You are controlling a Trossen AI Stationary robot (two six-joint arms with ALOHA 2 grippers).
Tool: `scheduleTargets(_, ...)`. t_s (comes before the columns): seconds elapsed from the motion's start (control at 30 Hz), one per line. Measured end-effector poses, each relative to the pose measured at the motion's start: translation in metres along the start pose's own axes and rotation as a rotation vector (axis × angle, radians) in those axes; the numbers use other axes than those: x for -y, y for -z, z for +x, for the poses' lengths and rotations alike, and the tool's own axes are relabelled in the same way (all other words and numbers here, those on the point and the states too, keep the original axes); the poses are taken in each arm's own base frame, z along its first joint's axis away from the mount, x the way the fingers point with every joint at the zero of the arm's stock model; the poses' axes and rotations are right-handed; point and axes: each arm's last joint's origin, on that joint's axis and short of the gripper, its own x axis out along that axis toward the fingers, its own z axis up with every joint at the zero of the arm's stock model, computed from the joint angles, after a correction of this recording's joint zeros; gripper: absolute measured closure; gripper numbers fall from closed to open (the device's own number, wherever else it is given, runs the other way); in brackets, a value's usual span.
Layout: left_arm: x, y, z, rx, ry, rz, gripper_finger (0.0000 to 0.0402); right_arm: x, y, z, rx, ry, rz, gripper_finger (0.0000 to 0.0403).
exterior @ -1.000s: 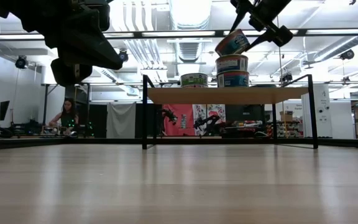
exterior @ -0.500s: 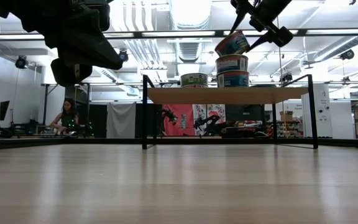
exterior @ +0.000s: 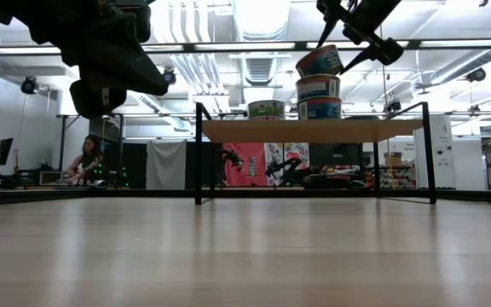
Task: Stack canned seafood by type on shelf
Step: Stack the blue-pink tuna can on top of the other blue-pink tuna cans
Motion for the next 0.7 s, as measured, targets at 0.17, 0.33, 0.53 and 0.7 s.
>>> scheduleTargets(0.17,-0.0001,0.0,0.0,0.001,-0.001,0.0,0.04,0.0002,-0.0001,0.002,-0.002,0.008,-0.004,0.0106)
scheduleTargets(0.33,-0.0006,-0.0007,0.0001,0.014,-0.012,-0.001,0.04,0.001,0.0012,0.0034,-0.011,0.023,-0.018,0.0112)
scheduleTargets(0.53,-0.0007,-0.0009,0.0001,0.02,-0.016,-0.001,0.04,0.0029,0.0017,0.0033,-0.01,0.046,-0.019,0.0105)
scheduleTargets(0.7,-0.001,-0.0013,0.0003,0.022,-0.018,-0.002,0.04,0.0028,0.0036,0.0036,-0.018,0.05,-0.025,0.0101)
